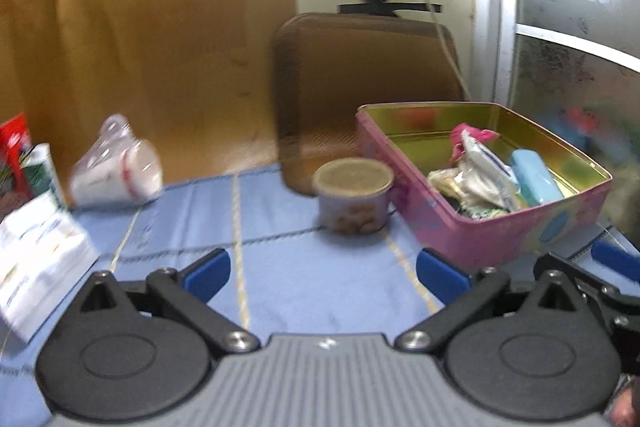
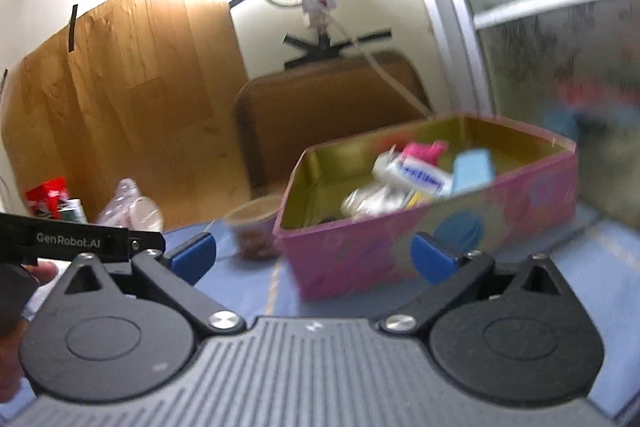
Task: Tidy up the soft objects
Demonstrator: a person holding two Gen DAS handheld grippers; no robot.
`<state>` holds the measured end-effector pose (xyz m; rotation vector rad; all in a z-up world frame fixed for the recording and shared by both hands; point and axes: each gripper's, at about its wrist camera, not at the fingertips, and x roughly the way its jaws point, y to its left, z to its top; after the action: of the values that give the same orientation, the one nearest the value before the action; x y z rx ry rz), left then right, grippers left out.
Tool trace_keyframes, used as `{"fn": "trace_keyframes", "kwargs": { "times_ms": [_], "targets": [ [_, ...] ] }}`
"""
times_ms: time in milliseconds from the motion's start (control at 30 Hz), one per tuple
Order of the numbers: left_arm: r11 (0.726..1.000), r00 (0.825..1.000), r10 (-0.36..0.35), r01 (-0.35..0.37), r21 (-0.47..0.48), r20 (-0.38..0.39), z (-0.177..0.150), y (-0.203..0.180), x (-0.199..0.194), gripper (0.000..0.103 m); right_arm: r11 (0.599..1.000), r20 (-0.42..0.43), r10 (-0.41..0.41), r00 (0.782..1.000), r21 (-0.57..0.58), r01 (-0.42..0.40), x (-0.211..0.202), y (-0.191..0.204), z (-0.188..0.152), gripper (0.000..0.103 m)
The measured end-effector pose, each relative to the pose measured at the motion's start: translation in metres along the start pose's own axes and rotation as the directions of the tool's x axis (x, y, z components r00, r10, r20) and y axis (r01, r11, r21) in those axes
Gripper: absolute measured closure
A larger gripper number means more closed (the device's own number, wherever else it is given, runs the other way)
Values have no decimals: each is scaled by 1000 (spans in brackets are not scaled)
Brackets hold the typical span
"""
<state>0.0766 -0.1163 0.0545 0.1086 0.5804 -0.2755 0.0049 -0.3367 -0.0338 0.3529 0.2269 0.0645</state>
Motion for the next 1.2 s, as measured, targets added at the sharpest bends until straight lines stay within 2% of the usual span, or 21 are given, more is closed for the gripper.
{"fn": "trace_keyframes", "kwargs": {
  "times_ms": [233, 467, 667, 867, 1200],
  "targets": [
    [999, 1000, 12, -13, -44, -18, -20, 23, -20, 0, 999, -42, 17, 999, 34, -15, -15, 30, -15, 0],
    [999, 999, 42, -42, 10, -16, -39, 25, -32, 0, 999, -28, 19, 999, 30, -18, -26, 48, -22, 0],
    [1000, 999, 15, -15, 22, -28, -47, 21, -36, 0, 1000, -11, -4, 1000, 29, 5, -31, 49, -22, 0],
    [998, 999, 32, -31, 50, -27, -50, 15, -37, 0, 998, 3, -27, 1000, 50, 27, -34, 47, -23, 0],
    [998, 998, 15, -12, 59, -54, -54, 11, -35, 0, 997, 5, -35, 999, 62, 35, -34, 44, -24, 0]
  ]
}}
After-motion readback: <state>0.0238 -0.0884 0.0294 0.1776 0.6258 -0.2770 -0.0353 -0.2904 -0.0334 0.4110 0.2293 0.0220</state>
